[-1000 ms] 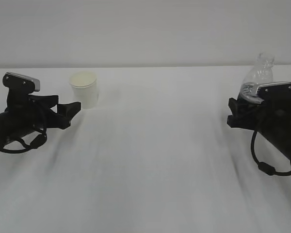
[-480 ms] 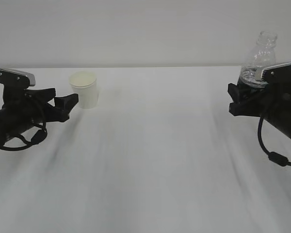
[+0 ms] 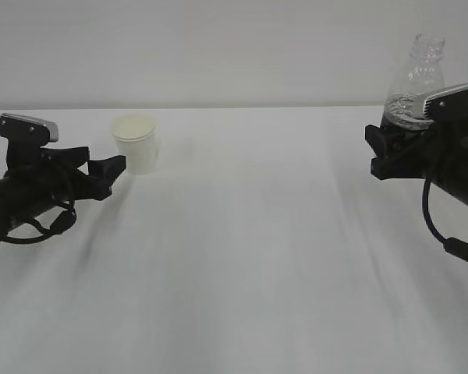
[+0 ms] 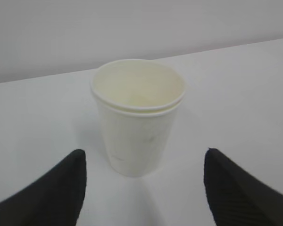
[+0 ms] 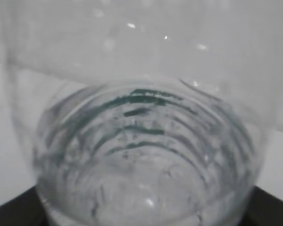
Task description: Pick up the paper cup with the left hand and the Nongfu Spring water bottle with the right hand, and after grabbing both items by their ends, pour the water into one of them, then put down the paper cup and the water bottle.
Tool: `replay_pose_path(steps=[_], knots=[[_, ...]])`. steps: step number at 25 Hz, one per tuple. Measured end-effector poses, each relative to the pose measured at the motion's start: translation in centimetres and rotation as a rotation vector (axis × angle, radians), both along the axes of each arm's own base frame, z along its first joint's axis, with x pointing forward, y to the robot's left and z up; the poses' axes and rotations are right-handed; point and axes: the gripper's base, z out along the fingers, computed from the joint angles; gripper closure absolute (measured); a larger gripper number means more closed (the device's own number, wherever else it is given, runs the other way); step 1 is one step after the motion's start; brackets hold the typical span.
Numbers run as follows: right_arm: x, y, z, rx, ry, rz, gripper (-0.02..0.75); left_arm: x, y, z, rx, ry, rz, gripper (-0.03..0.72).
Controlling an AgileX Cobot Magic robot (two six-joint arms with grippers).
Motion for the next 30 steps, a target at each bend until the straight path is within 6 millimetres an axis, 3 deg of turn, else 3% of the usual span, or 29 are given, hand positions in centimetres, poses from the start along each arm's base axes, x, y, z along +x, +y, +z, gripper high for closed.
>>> replay_pose_path(steps=[10,20,30], knots=[[-0.3,0.1,1.0,-0.014,-0.010,0.010,0.262,0.3,0.1,-2.5,0.028,0.065,0.006,0.085],[-0.4,0.2,0.9,-0.028,-0.009,0.034,0.262,3.4,-0.6,-3.1,0.039,0.119,-0.064,0.090],[-0.4,0.3,0.9,-0.036,-0.009,0.048,0.263,5.4,0.2,-3.4,-0.001,0.110,-0.069,0.095]])
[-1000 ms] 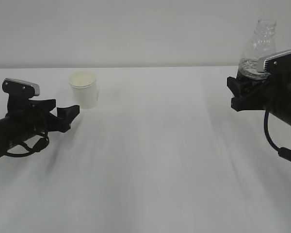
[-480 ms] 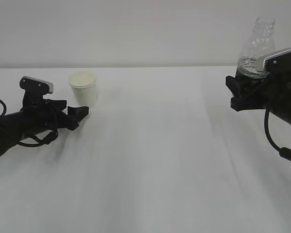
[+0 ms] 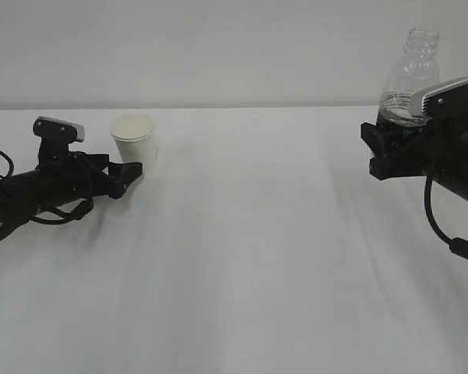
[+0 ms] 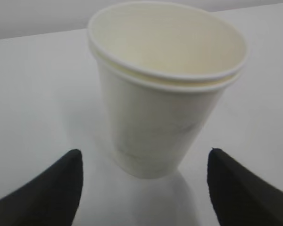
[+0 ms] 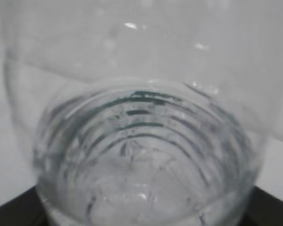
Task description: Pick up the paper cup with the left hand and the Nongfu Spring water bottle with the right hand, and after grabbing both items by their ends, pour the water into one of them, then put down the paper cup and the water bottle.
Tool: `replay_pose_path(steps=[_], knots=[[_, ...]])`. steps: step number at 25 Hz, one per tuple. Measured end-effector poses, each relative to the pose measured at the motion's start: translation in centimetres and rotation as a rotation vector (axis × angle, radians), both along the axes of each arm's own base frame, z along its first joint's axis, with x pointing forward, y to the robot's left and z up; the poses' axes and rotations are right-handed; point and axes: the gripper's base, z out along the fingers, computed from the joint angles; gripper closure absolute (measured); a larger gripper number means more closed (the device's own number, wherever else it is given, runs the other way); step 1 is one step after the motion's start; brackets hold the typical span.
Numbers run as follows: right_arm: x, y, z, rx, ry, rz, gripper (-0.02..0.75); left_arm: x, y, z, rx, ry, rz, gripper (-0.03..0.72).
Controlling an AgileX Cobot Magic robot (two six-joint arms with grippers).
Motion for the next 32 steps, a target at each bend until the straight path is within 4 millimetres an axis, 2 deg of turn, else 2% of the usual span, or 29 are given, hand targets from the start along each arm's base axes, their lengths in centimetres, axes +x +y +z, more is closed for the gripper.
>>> replay_pose_path(steps=[5,24,32], knots=[[0.0,0.0,0.1,0.000,-0.002,0.003,0.263,0.7,-0.2,-0.8,-0.011,0.006,-0.018,0.095],[0.0,0.0,0.1,0.000,-0.001,0.005,0.264,3.0,-0.9,-0.2,-0.053,-0.053,-0.073,0.097],[0.0,0.0,0.1,0.001,-0.005,0.006,0.264,3.1,-1.0,-0.1,-0.054,-0.057,-0.080,0.097]])
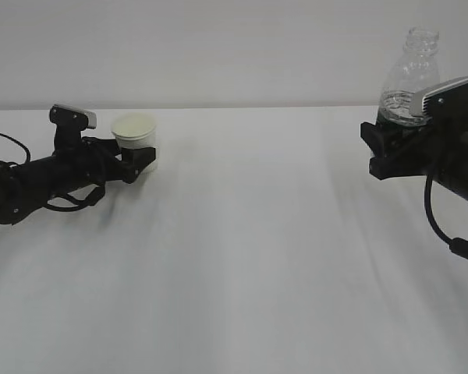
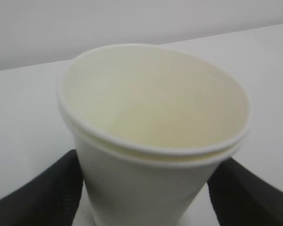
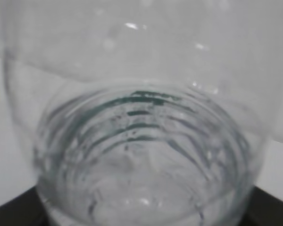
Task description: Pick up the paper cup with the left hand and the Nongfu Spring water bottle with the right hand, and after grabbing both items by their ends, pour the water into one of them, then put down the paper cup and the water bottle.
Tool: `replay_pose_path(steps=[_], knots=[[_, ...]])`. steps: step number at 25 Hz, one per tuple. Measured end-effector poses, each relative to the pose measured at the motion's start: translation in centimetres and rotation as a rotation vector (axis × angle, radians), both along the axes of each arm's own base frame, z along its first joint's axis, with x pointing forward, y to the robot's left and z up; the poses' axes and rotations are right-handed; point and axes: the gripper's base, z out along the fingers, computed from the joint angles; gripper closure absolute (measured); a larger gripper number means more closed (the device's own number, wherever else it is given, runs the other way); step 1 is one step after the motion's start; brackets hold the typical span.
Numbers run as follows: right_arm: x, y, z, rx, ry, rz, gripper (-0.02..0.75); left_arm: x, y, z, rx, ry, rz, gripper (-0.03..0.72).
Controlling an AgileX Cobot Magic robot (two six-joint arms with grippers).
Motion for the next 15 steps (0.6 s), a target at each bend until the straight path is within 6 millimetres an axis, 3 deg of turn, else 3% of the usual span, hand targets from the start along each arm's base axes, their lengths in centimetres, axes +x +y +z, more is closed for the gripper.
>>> replay_pose_path(steps=[15], knots=[[0.0,0.0,0.0,0.000,-0.001,0.004,0.264,1.4,-1.3,-0.7,-0.010,-0.015,-0.026,0.101]])
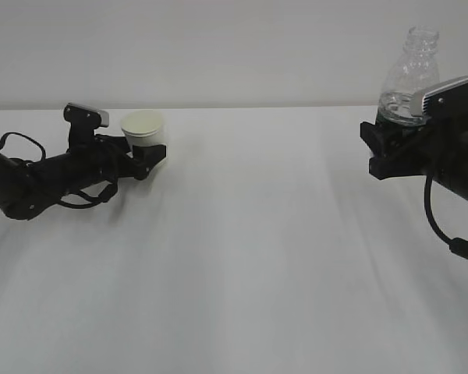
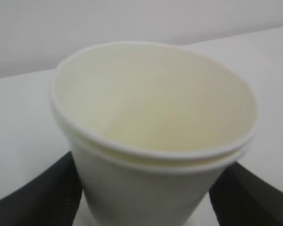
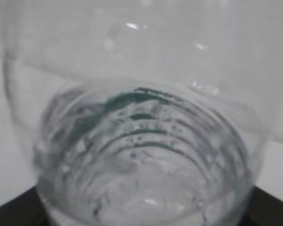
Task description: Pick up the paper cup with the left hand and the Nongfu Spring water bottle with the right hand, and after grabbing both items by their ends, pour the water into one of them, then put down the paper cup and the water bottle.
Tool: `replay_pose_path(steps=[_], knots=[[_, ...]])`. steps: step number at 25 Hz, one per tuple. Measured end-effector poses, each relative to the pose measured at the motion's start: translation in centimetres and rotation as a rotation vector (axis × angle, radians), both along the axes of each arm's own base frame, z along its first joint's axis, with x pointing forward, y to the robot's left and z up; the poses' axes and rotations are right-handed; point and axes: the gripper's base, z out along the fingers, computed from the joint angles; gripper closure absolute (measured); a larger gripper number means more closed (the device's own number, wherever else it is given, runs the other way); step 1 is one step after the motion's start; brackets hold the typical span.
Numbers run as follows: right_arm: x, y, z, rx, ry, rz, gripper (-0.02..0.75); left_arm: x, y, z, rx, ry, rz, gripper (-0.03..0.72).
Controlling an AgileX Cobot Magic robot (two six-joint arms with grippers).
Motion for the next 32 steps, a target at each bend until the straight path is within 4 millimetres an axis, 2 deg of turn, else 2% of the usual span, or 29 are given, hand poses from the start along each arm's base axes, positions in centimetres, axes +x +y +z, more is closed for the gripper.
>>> replay_pose_path(steps=[5,14,26,32], knots=[[0.0,0.0,0.0,0.000,0.000,0.000,0.264,0.6,-0.1,0.5,0.006,-0.012,-0.002,0.097],[0.0,0.0,0.0,0.006,0.003,0.004,0.264,0.8,0.0,0.2,0.021,0.001,0.001,0.091],[0.0,0.1,0.0,0.011,0.005,0.008,0.264,0.8,-0.2,0.0,0.025,0.005,-0.012,0.179],[0.0,0.1,0.0,0.007,0.005,0.014,0.264,0.7,1.5,0.1,-0.017,0.027,-0.051,0.181]])
